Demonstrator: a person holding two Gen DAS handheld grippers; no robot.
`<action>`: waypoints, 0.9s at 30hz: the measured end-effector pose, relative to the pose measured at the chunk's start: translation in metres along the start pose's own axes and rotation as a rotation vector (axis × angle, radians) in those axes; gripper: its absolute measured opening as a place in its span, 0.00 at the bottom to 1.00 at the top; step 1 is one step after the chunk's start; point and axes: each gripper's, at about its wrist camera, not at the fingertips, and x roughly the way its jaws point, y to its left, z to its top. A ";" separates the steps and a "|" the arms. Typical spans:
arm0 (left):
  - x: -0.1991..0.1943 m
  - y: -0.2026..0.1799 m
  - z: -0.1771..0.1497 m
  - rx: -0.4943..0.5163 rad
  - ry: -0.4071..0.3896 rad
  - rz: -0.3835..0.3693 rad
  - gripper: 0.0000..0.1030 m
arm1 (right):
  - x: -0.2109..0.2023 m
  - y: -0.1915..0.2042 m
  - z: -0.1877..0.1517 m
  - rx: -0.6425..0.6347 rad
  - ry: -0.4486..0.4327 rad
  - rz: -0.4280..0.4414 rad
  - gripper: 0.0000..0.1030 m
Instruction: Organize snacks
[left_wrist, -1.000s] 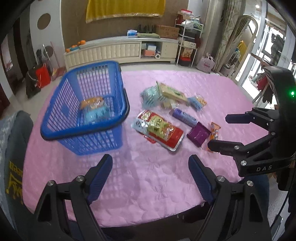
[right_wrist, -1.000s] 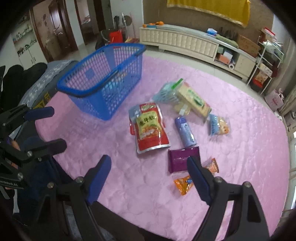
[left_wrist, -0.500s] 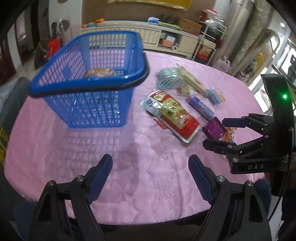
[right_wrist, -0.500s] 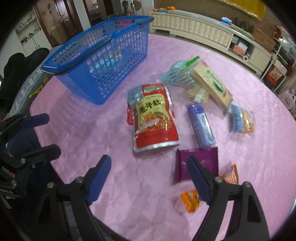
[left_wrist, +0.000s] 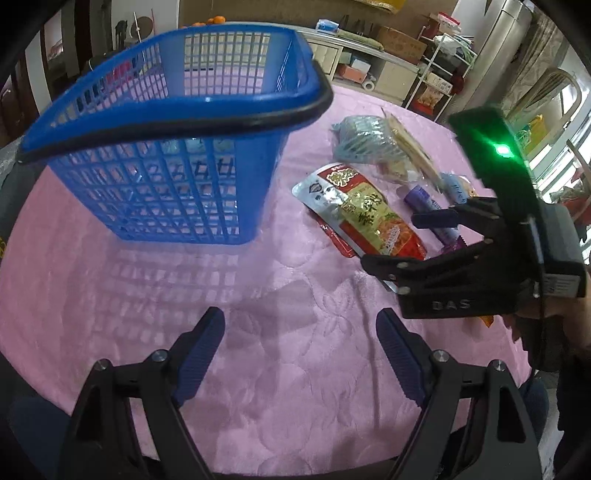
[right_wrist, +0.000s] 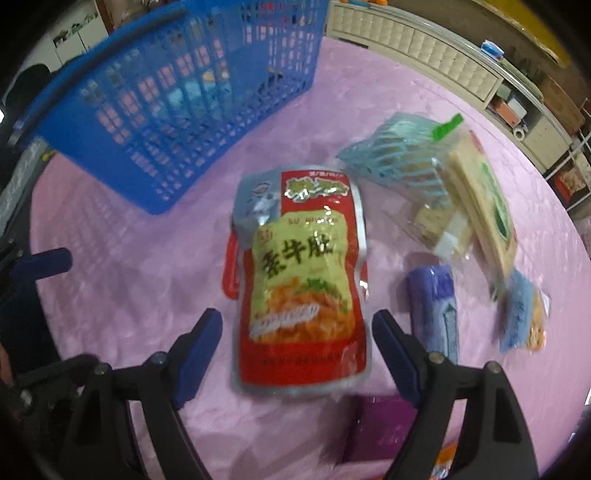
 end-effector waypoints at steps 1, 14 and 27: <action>0.002 0.001 0.000 -0.004 0.005 -0.003 0.80 | 0.005 -0.001 0.002 -0.007 0.007 0.012 0.84; -0.002 0.008 -0.008 -0.032 0.011 -0.025 0.80 | -0.010 -0.003 -0.010 -0.098 0.002 0.032 0.40; -0.047 0.007 -0.019 -0.011 -0.049 -0.034 0.80 | -0.061 0.005 -0.047 0.017 -0.086 0.046 0.35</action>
